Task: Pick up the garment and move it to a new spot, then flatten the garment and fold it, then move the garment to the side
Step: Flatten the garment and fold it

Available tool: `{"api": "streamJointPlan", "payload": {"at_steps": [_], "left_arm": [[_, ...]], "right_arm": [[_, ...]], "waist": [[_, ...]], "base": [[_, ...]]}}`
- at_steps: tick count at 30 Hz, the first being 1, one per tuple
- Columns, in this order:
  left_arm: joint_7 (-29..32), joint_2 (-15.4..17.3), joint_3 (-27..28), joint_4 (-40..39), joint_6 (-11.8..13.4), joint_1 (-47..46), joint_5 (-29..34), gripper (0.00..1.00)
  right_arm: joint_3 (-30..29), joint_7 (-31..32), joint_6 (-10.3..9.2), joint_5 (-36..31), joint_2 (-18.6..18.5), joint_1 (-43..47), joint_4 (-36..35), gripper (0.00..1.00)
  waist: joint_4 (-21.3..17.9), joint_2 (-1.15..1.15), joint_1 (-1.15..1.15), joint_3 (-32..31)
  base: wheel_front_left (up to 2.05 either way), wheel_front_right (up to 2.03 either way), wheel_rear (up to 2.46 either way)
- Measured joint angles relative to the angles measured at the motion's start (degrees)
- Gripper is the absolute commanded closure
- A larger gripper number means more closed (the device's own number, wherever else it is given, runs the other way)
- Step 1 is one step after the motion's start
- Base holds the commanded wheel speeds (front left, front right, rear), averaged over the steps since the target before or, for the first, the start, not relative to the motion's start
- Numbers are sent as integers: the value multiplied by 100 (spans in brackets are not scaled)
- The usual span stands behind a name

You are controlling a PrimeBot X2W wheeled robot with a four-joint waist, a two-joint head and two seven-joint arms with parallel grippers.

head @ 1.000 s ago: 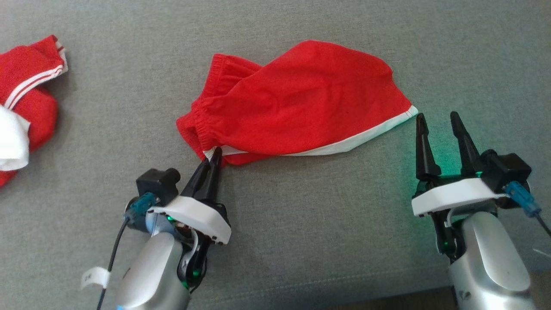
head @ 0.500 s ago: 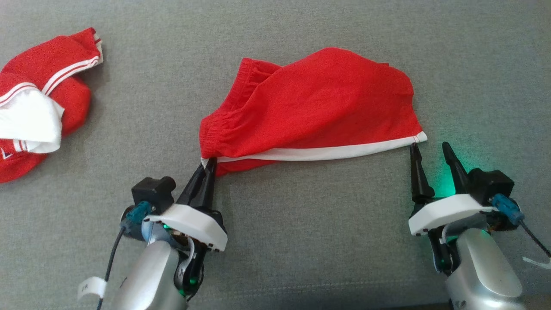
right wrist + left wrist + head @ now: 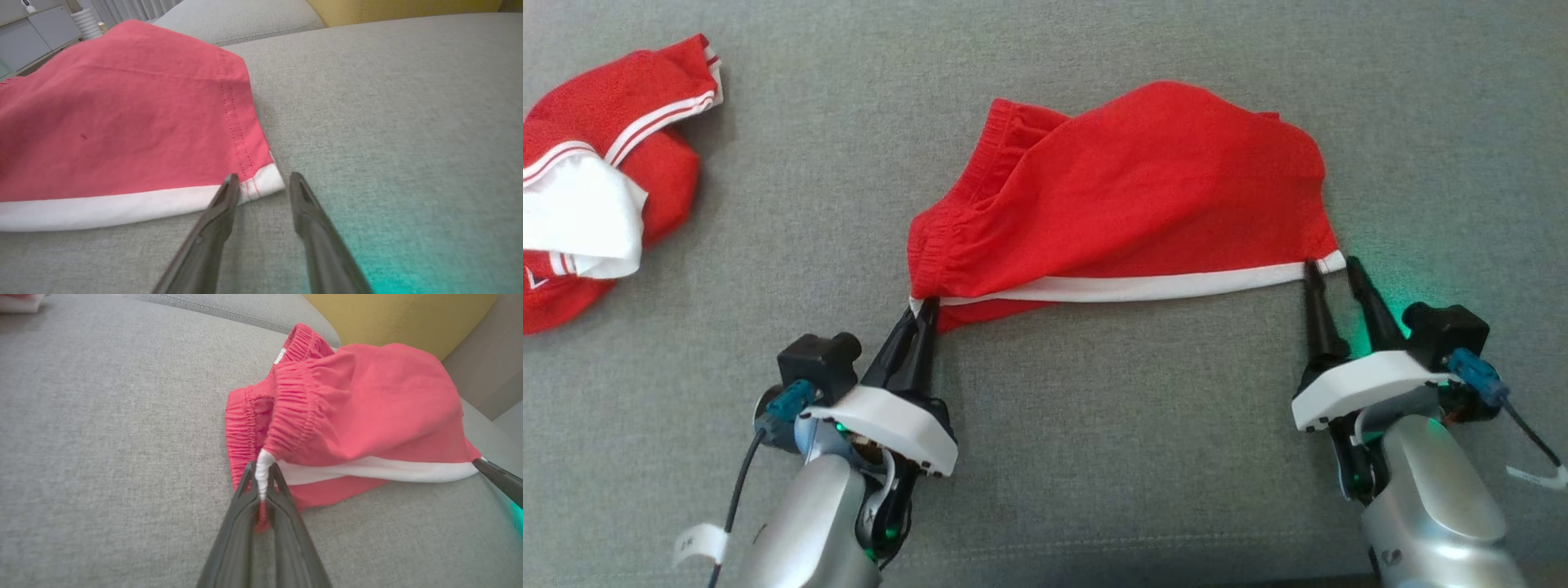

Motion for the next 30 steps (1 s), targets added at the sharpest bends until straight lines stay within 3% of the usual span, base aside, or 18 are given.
{"api": "streamJointPlan", "payload": {"at_steps": [1, 9, 20, 30], "left_arm": [[0, 0, 0, 0, 0, 0, 0, 100], [0, -1, 46, -83, 0, -7, 21, 100], [0, -12, 641, -1045, -137, -51, 478, 100], [-1, 408, 966, -1361, -318, -1385, 859, 100]], "right_arm": [[0, 0, 0, 0, 0, 0, 0, 100], [30, -24, 0, 78, 1, -103, -35, 100], [153, -16, 0, 633, 2, -129, -1273, 100], [365, -18, 0, 933, -361, -1221, -2227, 100]], "waist": [[0, 0, 0, 0], [24, 0, 0, -2], [-78, 0, 0, -574], [-251, 0, 0, -1057]], "base": [[0, 0, 0], [0, 0, 0], [0, 0, 0], [0, 0, 0]]}}
